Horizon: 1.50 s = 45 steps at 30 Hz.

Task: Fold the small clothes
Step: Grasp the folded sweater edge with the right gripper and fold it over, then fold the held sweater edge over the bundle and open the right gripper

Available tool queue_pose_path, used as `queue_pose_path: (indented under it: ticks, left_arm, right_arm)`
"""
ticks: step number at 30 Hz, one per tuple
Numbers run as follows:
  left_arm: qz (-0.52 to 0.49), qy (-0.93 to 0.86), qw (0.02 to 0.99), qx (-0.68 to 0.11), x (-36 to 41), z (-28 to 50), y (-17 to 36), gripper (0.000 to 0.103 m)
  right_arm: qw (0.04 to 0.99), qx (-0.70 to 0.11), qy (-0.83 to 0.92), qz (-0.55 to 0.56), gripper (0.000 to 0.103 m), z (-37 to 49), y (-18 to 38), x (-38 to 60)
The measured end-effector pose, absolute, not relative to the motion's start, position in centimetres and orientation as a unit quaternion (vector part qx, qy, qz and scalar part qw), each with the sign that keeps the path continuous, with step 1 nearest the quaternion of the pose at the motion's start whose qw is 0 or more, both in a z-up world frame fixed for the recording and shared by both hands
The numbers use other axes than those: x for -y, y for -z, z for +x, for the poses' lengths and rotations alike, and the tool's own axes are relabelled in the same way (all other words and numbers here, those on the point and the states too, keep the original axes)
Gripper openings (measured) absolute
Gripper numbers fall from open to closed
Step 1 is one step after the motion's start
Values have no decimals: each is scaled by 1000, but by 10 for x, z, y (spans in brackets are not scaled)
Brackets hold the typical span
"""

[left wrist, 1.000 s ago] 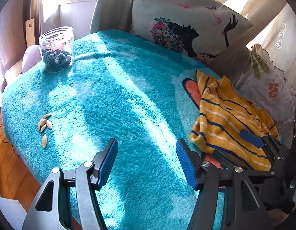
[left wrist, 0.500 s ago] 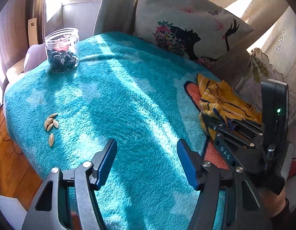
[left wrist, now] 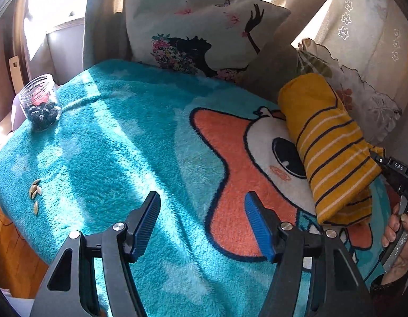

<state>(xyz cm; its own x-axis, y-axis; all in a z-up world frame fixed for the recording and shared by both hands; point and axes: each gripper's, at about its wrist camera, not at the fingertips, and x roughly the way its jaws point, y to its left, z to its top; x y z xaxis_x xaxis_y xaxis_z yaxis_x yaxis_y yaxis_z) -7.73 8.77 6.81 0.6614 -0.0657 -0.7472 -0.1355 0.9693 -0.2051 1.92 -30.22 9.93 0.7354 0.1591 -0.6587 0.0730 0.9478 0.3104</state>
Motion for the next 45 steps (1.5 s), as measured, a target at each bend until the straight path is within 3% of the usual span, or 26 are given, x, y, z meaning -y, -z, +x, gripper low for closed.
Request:
queue_pose_path:
  ticks: [7,23,26,27,29,30,31,32,39,41,42,43,44,45]
  left_arm:
    - [-80,36,891,-445,-17,-55,-56,65]
    - [-61,149,865,-476,72,-3,-47,65]
    - [-70,166,858,-481,77,10,-44,65]
    - [-72,172,857,-480,77,15,-44,65]
    - [-76,186,859,-471,77,27,-44,66]
    - [-81,194,860,-466,76,35,-43,71]
    - [-88,201,858,-464,76,43,-42,73]
    - [-99,205,854,-467,76,52,-38,76]
    - [-168,277,805,-498,97,86,-13,83]
    - [-186,297,781,-518,107,86,-2,81]
    - [-186,302,775,-523,111,84,0,69]
    - [-172,289,786,-519,114,82,-2,66]
    - [-163,287,791,-514,115,80,-8,54]
    - [-164,290,792,-511,112,80,-16,44]
  right_arm:
    - [885,-403,-12,234,8,-26,-49,370]
    - [878,-418,-61,224,8,-80,-48,379]
    - [878,-411,-80,231,12,-83,-58,386]
    - [883,-398,-84,234,17,-84,-67,390]
    - [895,-381,-76,219,43,-81,-85,395]
    - [902,-374,-69,206,69,-77,-91,397]
    - [906,-371,-67,195,86,-69,-94,398]
    - [909,-369,-65,182,87,-58,-96,400]
    - [865,-442,-74,224,86,43,-41,411]
    - [855,-445,-106,243,81,56,-32,401]
    - [846,-451,-125,256,59,61,-29,395]
    - [843,-459,-121,251,47,65,-28,388]
    - [851,-458,-114,230,44,68,-33,380]
    - [857,-454,-116,217,34,69,-41,375]
